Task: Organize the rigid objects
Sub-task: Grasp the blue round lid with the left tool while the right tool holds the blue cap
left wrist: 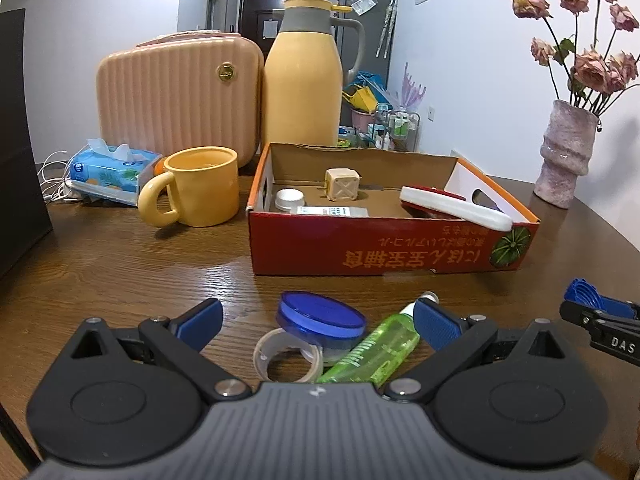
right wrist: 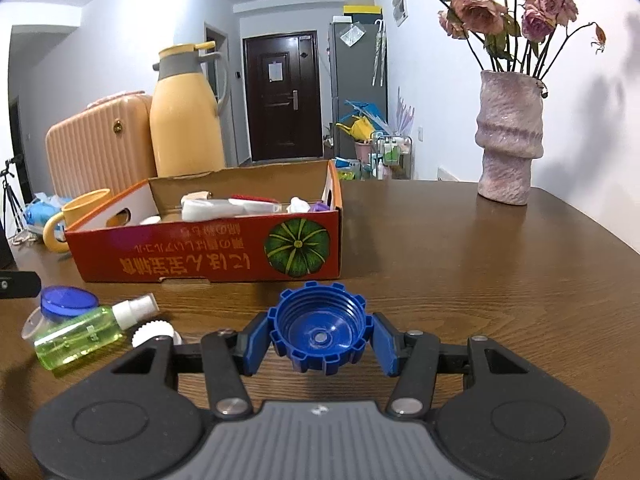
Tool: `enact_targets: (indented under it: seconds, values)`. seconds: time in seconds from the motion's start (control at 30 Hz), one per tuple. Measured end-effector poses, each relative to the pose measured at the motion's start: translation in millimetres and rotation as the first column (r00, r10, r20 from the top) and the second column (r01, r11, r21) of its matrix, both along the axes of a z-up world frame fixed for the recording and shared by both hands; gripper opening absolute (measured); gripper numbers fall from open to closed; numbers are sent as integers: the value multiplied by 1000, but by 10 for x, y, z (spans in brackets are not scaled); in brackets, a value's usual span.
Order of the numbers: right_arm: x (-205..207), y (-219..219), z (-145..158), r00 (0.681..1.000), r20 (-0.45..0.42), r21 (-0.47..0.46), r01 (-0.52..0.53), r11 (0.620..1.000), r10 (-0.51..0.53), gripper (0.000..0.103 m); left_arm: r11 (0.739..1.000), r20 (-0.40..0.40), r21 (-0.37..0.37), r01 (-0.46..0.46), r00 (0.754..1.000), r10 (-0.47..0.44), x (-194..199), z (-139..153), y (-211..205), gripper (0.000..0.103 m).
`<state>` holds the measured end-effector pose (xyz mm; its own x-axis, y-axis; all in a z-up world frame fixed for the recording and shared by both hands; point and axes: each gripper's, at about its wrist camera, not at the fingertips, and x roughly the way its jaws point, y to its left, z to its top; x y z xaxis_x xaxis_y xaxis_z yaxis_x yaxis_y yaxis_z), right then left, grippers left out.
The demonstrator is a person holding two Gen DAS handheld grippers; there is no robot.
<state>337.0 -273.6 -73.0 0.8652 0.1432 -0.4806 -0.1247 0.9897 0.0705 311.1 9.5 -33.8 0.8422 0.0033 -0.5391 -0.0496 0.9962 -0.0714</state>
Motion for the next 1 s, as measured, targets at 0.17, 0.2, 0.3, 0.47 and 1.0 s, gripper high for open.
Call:
enact_targets:
  seconds: [0.17,0.2,0.3,0.47,1.0]
  values:
    - [-41,-6,18,1000,17,8,6,1000,-6,53,1000,-41,-13,12,999,-13,101,24,42,103]
    - [-47,-10,18,1000,20,8,9,1000,-9,53,1000,-48,-9,15,999,-15,123,27,48,103]
    - [-43,-22,13,1000,23,8,21,1000,-21,53,1000,-65,26,14,998,-12,180,23,52,103]
    - [-52,-49,11,999,26,14,36,999,-37,53,996,-101,77,39,994,-31,304,-3,59,103]
    - [-52,-54,3,999,26,16,38,999,-38,53,988,-157,121,94,985,-75,550,-261,-3,103]
